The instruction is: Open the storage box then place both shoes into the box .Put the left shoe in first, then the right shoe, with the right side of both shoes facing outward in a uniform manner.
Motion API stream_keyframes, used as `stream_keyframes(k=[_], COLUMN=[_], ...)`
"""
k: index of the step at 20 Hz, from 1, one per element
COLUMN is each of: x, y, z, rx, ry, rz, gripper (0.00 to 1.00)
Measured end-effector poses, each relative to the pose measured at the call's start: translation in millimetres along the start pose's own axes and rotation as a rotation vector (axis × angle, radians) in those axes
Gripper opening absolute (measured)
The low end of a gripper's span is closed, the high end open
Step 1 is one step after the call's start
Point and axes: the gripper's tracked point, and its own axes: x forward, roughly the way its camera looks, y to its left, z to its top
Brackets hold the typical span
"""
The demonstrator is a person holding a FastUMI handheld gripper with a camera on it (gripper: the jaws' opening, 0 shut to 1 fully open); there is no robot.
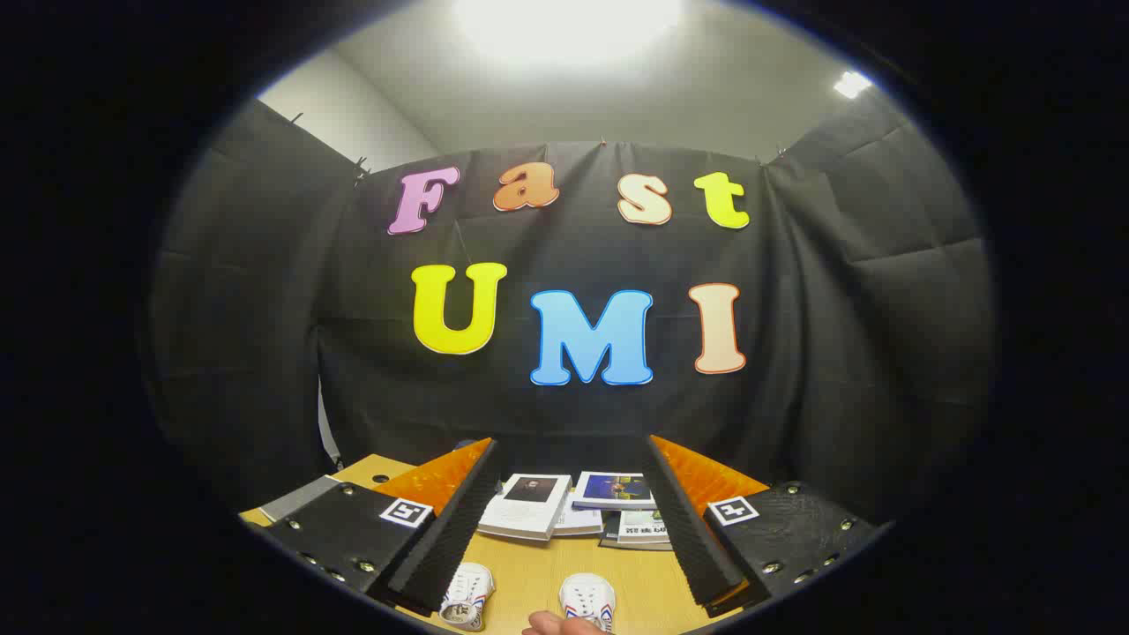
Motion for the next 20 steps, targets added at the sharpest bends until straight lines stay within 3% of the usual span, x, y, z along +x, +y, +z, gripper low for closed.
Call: stream_keyframes(k=[4,20], x=[12,33], y=[2,-4], z=[1,-1], rx=[0.016,0.055], ry=[0.01,-0.008], rz=[0.043,0.037], gripper=[0.98,0.98])
